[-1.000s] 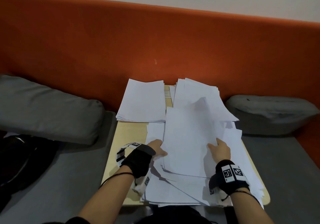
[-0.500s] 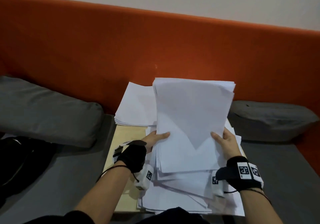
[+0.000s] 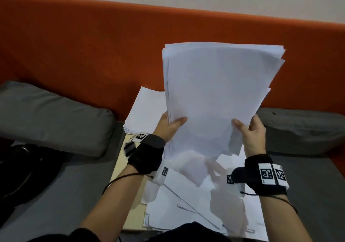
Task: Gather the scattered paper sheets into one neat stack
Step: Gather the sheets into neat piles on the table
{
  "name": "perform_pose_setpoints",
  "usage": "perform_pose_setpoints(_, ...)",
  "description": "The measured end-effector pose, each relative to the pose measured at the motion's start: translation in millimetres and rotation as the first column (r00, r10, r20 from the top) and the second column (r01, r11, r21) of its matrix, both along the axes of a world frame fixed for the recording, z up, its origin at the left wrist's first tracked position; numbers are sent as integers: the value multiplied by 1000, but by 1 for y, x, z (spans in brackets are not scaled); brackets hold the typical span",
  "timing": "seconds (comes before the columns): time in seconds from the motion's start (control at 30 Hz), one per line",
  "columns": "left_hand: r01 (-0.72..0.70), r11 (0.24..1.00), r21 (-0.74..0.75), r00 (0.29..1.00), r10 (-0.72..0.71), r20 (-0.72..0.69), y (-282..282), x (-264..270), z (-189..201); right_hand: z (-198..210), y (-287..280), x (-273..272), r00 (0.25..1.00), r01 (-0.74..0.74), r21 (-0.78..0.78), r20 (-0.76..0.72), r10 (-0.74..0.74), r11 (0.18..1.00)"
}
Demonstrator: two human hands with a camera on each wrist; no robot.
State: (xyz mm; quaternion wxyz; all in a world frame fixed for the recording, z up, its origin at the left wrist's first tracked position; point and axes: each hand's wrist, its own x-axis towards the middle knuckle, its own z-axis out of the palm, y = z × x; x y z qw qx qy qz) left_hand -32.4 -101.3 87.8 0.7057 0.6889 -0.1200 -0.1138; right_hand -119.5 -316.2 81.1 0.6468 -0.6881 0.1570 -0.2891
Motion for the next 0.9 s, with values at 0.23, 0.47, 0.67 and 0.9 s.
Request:
perform_pose_setpoints(0.23,-1,999,-53,999,3,44,4,3,22,4,9,1,998,-56,18,-31,56,998)
perform_pose_setpoints(0.47,-8,998,-60,991,16,131,-1,-3,28,24,24,3,993,-67,4,-97,67,998)
perform_pose_setpoints(0.67,37,976,-214,986,-1,169,11,8,30,26,22,5,983,-184,90,-8,186,979)
perform_pose_setpoints(0.9,10,1000,-9,1000,-10,19,15,12,-5,-11,28,8,960,-171,156,-197,200,973)
